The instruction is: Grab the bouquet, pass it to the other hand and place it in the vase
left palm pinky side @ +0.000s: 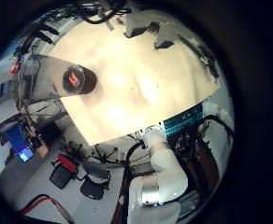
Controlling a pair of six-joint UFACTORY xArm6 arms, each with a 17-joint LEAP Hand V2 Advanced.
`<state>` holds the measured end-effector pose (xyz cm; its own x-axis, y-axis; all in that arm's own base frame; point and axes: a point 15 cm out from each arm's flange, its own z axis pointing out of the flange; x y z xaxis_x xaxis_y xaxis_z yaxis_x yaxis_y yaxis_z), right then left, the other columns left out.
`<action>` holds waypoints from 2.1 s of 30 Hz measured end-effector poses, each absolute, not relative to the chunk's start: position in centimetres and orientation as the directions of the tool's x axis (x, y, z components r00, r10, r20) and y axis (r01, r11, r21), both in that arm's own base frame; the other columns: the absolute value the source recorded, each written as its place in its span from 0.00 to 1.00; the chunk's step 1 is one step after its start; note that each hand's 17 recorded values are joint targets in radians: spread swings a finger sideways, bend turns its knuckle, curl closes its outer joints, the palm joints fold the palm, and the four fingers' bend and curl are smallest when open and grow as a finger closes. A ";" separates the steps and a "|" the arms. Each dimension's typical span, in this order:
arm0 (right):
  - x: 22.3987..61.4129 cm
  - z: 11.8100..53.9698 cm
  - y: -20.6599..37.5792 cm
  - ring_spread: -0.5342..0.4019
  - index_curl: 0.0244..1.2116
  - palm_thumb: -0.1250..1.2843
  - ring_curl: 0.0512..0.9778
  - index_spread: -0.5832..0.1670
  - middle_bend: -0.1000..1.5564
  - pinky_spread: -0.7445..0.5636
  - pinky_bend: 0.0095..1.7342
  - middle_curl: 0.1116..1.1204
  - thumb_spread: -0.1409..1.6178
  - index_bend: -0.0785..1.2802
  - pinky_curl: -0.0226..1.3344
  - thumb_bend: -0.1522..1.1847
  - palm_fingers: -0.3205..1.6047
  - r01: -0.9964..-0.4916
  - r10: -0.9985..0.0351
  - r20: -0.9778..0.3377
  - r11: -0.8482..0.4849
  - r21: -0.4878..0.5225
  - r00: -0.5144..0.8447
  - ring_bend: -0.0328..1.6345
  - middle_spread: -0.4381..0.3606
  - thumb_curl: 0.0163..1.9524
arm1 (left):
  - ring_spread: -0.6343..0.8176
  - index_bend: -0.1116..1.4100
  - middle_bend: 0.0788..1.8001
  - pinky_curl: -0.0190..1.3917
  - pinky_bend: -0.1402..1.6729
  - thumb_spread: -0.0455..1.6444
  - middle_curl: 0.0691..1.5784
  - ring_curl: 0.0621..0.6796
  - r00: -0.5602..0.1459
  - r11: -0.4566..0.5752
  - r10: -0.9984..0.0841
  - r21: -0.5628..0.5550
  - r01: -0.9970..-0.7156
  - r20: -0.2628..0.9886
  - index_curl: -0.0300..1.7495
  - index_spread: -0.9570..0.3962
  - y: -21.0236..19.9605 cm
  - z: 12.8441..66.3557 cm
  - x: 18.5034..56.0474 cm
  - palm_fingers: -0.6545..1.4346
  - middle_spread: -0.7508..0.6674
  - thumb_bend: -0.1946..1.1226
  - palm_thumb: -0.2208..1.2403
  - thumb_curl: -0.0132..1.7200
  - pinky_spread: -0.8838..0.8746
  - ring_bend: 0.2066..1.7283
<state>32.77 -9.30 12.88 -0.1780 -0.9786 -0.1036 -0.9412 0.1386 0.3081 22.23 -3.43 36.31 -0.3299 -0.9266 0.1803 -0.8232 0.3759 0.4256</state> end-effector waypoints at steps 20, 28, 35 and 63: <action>34.5 11.5 -7.3 0.30 0.40 0.62 0.29 0.28 0.51 0.33 0.61 0.41 0.65 0.27 0.06 0.10 0.77 -0.952 -0.988 -0.088 0.095 0.290 -0.125 0.71 0.31 0.21 | 0.81 0.16 0.10 0.24 0.27 0.71 0.19 0.22 -0.326 0.371 -0.928 0.432 -0.822 0.178 0.15 0.71 -3.3 36.6 21.7 0.30 0.78 0.13 0.28 0.17 0.81 0.26; 34.5 11.3 -8.5 0.33 0.57 0.68 0.39 0.22 0.67 0.28 0.72 0.53 0.63 0.55 0.17 0.11 0.87 -0.947 -0.993 -0.026 0.099 0.304 -0.112 0.77 0.31 0.23 | 0.81 0.17 0.09 0.24 0.27 0.71 0.19 0.22 -0.326 0.372 -0.928 0.430 -0.823 0.178 0.15 0.71 -3.3 36.8 21.6 0.31 0.78 0.13 0.28 0.17 0.80 0.26; 35.7 12.8 -10.3 0.34 0.70 0.85 0.49 0.28 0.80 0.36 0.83 0.63 0.61 0.77 0.26 0.16 0.81 -0.962 -0.988 -0.030 0.141 0.233 -0.152 0.85 0.33 0.29 | 0.81 0.17 0.09 0.24 0.27 0.71 0.19 0.22 -0.327 0.373 -0.928 0.433 -0.821 0.180 0.15 0.71 -3.3 36.7 21.6 0.31 0.78 0.13 0.28 0.17 0.80 0.25; 35.5 49.9 -6.8 0.38 0.74 0.91 0.62 0.45 0.89 0.43 0.83 0.63 0.57 0.90 0.40 0.14 0.77 -0.905 -0.916 -0.400 0.155 -0.396 0.018 0.91 0.41 0.46 | 0.80 0.17 0.12 0.24 0.26 0.71 0.19 0.23 -0.286 0.378 -0.906 0.293 -0.878 0.310 0.16 0.73 -4.1 39.6 23.7 0.34 0.76 0.13 0.28 0.17 0.80 0.26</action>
<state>35.51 -6.77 49.94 0.0181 -0.9165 -0.3997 -0.9053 0.1546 -0.3956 23.73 -4.07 39.57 -0.2865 -0.9065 0.3101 -0.8784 0.3778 0.2927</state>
